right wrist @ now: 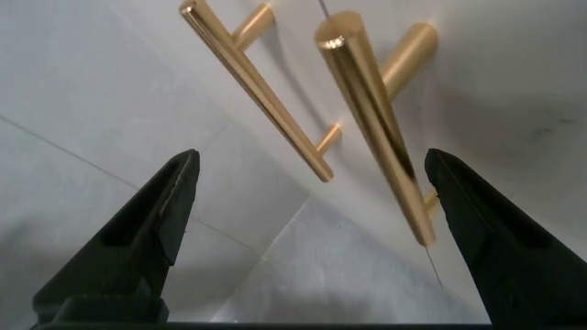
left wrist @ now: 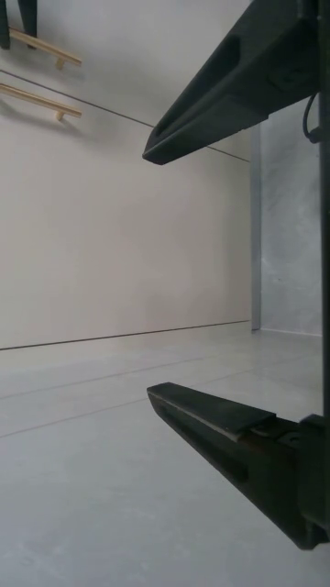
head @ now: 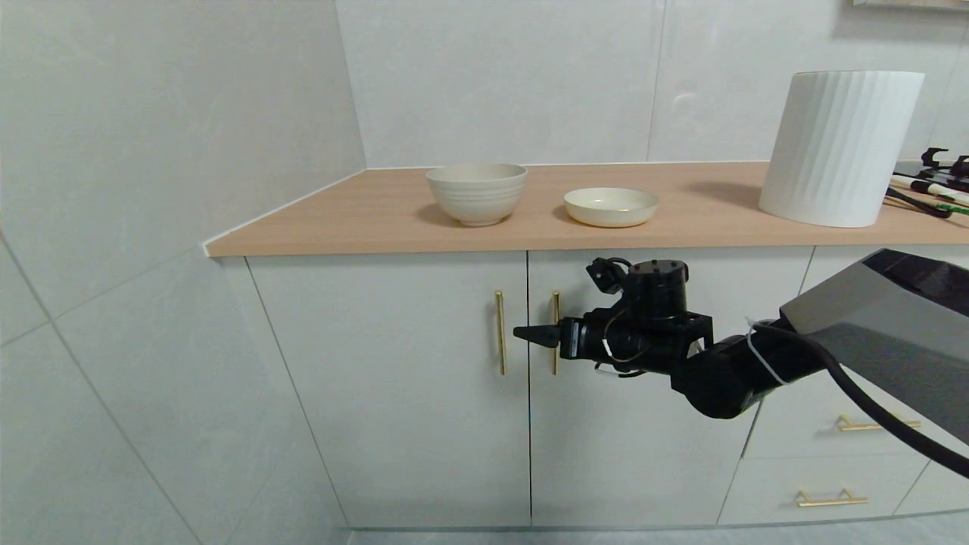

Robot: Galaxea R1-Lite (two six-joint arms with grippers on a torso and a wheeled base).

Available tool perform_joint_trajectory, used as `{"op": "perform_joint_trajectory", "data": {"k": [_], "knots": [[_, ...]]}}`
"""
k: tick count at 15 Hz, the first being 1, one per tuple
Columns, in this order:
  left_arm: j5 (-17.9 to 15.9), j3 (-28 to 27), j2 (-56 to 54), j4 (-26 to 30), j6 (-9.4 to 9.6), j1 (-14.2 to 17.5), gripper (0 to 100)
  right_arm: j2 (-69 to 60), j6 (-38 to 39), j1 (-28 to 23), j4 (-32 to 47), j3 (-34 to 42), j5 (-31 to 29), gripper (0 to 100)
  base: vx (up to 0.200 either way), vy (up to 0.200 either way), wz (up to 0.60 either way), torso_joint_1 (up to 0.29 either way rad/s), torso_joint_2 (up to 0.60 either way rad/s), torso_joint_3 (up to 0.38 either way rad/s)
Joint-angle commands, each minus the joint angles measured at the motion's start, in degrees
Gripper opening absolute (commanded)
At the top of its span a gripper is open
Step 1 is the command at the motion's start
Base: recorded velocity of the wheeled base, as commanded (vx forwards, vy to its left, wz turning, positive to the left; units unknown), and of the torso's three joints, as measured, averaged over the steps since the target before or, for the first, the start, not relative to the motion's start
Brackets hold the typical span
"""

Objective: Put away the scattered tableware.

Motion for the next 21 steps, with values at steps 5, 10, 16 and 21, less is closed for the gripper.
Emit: {"op": "perform_joint_trajectory", "data": {"k": [5,10,16,21], "knots": [[-0.02,0.00,0.00,-0.02,-0.01,0.00,100,2.51,1.89,1.85,-5.63,-0.10,-1.90,100,0.000,0.000,0.00,0.000,0.00,0.000],[-0.02,0.00,0.00,-0.02,-0.01,0.09,100,0.14,3.21,2.29,-5.54,2.01,-1.37,100,0.000,0.000,0.00,0.000,0.00,0.000],[-0.02,0.00,0.00,-0.02,-0.01,0.00,100,-3.46,3.21,2.38,-5.54,6.67,2.32,100,0.000,0.000,0.00,0.000,0.00,0.000],[-0.02,0.00,0.00,-0.02,-0.01,0.00,100,-9.35,3.04,4.84,-5.63,14.14,6.28,100,0.000,0.000,0.00,0.000,0.00,0.000]]}}
